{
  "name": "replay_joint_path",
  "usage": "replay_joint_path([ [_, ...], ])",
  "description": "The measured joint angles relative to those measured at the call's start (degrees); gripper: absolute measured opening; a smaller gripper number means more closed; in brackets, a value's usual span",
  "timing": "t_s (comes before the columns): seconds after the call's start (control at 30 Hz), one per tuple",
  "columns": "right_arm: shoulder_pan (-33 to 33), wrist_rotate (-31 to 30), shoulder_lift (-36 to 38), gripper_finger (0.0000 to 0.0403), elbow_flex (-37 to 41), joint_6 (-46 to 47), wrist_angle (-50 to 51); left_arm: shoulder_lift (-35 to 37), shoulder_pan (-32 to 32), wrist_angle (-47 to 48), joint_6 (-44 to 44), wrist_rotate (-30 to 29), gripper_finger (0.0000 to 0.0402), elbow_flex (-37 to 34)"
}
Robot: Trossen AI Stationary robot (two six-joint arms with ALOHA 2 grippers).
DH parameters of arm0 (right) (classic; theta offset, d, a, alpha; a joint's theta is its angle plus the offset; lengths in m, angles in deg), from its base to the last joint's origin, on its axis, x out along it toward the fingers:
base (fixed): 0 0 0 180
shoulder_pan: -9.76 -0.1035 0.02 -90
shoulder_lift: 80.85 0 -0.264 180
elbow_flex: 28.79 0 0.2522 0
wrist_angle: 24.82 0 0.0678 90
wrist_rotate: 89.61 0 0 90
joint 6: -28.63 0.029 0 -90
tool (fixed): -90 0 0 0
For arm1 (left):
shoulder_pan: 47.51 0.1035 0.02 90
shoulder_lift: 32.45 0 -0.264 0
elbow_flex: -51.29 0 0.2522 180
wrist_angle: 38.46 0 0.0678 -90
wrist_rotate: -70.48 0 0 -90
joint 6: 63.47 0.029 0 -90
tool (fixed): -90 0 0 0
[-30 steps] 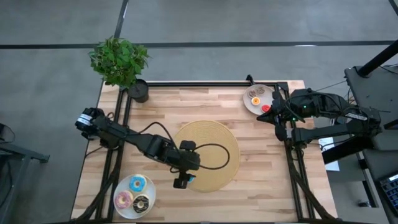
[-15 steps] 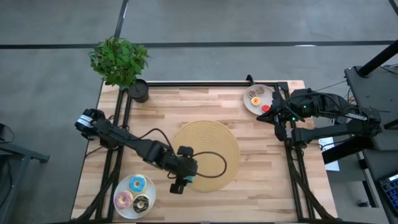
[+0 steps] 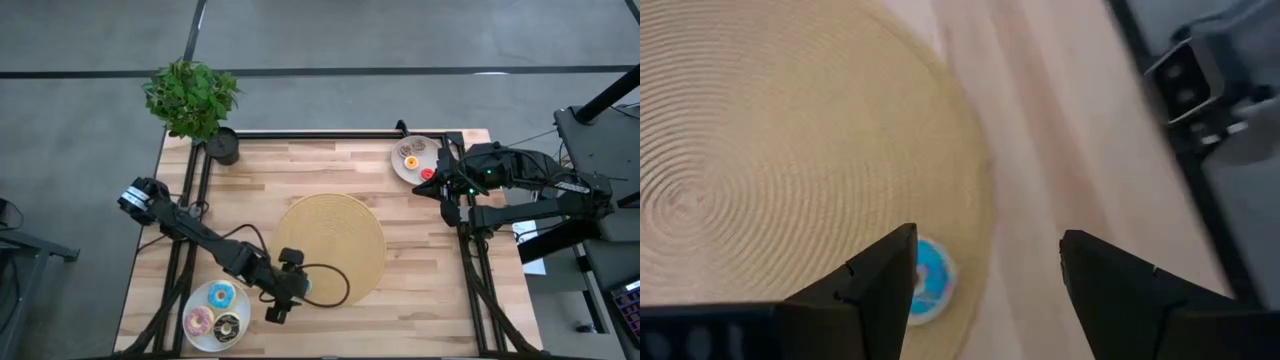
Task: Pick & Place donuts
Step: Put the small blue donut on the gray plate
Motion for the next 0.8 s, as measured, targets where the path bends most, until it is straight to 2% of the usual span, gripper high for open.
replay_joint_path([
  [0.1,0.0,0.0,0.0,0.0009,0.0,0.08,0.0,-0.02,0.02,-2.3,-0.01,-2.64,0.0218,-2.51],
  [0.23,0.0,-0.04,0.0,0.0009,0.07,0.43,0.01,0.0,0.45,-6.59,-0.76,-3.34,0.0218,-5.53],
  [0.43,0.0,-0.11,0.0,0.0009,0.33,0.97,-0.02,0.0,0.81,-6.82,-6.22,-3.38,0.0218,-6.91],
  [0.8,0.0,-0.22,0.0,0.0009,2.96,3.74,0.02,0.0,0.83,-6.29,-7.53,-3.37,0.0227,-7.21],
])
